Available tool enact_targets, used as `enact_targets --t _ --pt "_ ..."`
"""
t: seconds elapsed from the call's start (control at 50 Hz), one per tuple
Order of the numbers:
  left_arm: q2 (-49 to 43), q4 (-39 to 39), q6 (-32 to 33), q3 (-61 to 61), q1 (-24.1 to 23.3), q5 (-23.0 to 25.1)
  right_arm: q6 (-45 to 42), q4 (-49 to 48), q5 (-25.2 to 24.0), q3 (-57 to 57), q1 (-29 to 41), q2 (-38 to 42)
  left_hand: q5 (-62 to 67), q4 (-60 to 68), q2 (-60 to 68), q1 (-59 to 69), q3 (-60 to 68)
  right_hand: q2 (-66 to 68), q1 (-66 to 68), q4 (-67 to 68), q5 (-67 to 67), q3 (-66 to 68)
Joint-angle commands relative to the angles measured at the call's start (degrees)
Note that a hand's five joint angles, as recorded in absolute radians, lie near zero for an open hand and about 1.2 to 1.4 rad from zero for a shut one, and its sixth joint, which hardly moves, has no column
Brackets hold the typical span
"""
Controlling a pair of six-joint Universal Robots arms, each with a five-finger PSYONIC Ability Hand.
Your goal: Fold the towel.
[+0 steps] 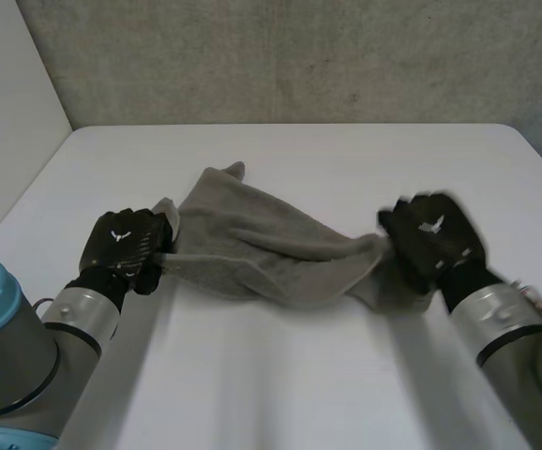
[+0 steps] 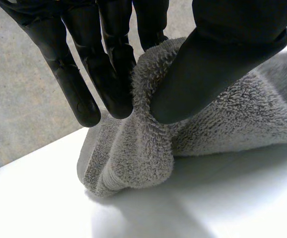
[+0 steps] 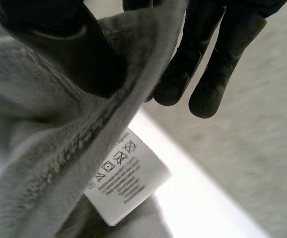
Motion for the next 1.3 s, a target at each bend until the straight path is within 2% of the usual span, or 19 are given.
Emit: enact_targets --t 0.02,0.1,0.2,0.28,0.36,0.38,0.42,0.46,0.6,0.64,0.7,0.72,0.8,0.84,0.92,0.96,1.06,1.18,1.3 --pt "8.4 -0.2 0.0 -0.1 -0.3 0.1 5.0 -1.5 -0.3 -0.5 -6.3 -11.0 11.3 10.2 10.3 13.0 10.3 3.8 3.6 3.2 2.9 3.4" --pt "13.6 -0.3 0.1 2.2 -0.6 0.1 5.2 3.9 -0.5 -5.7 -6.2 -14.1 11.3 10.2 10.3 13.0 10.3 3.8 3.6 3.2 2.9 3.4" --pt "21.9 -3.4 0.1 9.0 -0.9 -0.1 4.2 22.7 -2.1 -25.6 -6.1 -15.0 11.3 10.2 10.3 13.0 10.3 3.8 3.6 3.2 2.9 3.4" --pt "24.9 -12.1 0.0 17.5 -1.6 -0.3 1.7 35.2 -3.1 -36.9 -7.1 -11.9 11.3 10.2 10.3 13.0 10.3 3.8 3.6 3.2 2.9 3.4" --pt "21.6 -19.5 0.2 22.9 -2.0 -0.7 -6.0 52.8 -3.3 -49.6 -7.4 -0.1 11.3 10.2 10.3 13.0 10.3 3.8 3.6 3.2 2.9 3.4" --pt "21.6 -19.5 0.2 22.9 -2.0 -0.7 -6.0 52.8 -3.3 -49.6 -7.4 -0.1 11.3 10.2 10.3 13.0 10.3 3.8 3.6 3.2 2.9 3.4" --pt "18.3 -21.3 0.6 24.0 -2.0 -0.7 -14.1 63.3 -2.7 -55.0 -6.5 6.1 11.3 10.2 10.3 13.0 10.3 3.8 3.6 3.2 2.9 3.4" --pt "10.9 -23.5 3.0 27.1 -2.0 -0.8 -17.2 66.8 -2.8 -57.5 -6.0 8.8 11.3 10.2 10.3 13.0 10.3 3.8 3.6 3.2 2.9 3.4" --pt "-4.5 -24.2 14.2 40.8 -2.7 -1.0 -16.2 59.3 -1.6 -72.4 -5.3 19.0 11.3 10.2 10.3 13.0 10.3 3.8 3.6 3.2 2.9 3.4" --pt "-7.9 -24.0 17.4 45.8 -3.2 -0.9 -12.6 52.2 1.8 -82.0 -4.7 23.2 11.3 10.2 10.3 13.0 10.3 3.8 3.6 3.2 2.9 3.4" --pt "-12.0 -22.3 21.0 55.6 -3.2 -0.6 -10.8 46.8 3.4 -86.0 -3.3 24.5 11.3 10.2 10.3 13.0 10.3 3.8 3.6 3.2 2.9 3.4" --pt "-12.8 -19.0 20.8 60.5 -3.1 -0.9 -9.3 39.9 5.3 -88.3 -2.1 25.0 11.3 10.2 10.3 13.0 10.3 3.8 3.6 3.2 2.9 3.4" --pt "-12.0 -9.2 18.0 63.9 -3.3 -1.8 -7.0 23.1 9.6 -86.2 -1.7 22.0 11.3 10.2 10.3 13.0 10.3 3.8 3.6 3.2 2.9 3.4" --pt "-9.0 -1.3 13.4 63.6 -3.0 -3.8 -7.1 22.9 9.8 -84.4 -1.9 20.4 11.3 10.2 10.3 13.0 10.3 3.8 3.6 3.2 2.9 3.4" --pt "-6.8 -1.2 8.8 60.6 -2.6 -5.7 -7.5 26.6 8.9 -81.1 -1.9 19.3 11.3 10.2 10.3 13.0 10.3 3.8 3.6 3.2 2.9 3.4" --pt "-6.0 -2.4 7.0 57.8 -2.5 -5.9 -7.7 33.8 6.8 -76.7 -1.8 19.3 11.3 10.2 10.3 13.0 10.3 3.8 3.6 3.2 2.9 3.4" --pt "-4.6 -5.8 6.0 40.4 -2.1 -5.1 -8.7 41.8 2.6 -63.8 -1.8 18.5 11.3 10.2 10.3 13.0 10.3 3.8 3.6 3.2 2.9 3.4" --pt "-5.1 -5.2 6.2 25.6 -1.6 -4.2 -10.8 37.9 -3.5 -42.7 -1.9 16.5 11.3 10.2 10.3 13.0 10.3 3.8 3.6 3.2 2.9 3.4" --pt "-9.5 -2.6 6.9 11.7 -1.6 -2.9 -12.1 28.9 -3.9 -28.7 -1.9 17.1 11.3 10.2 10.3 13.0 10.3 3.8 3.6 3.2 2.9 3.4"
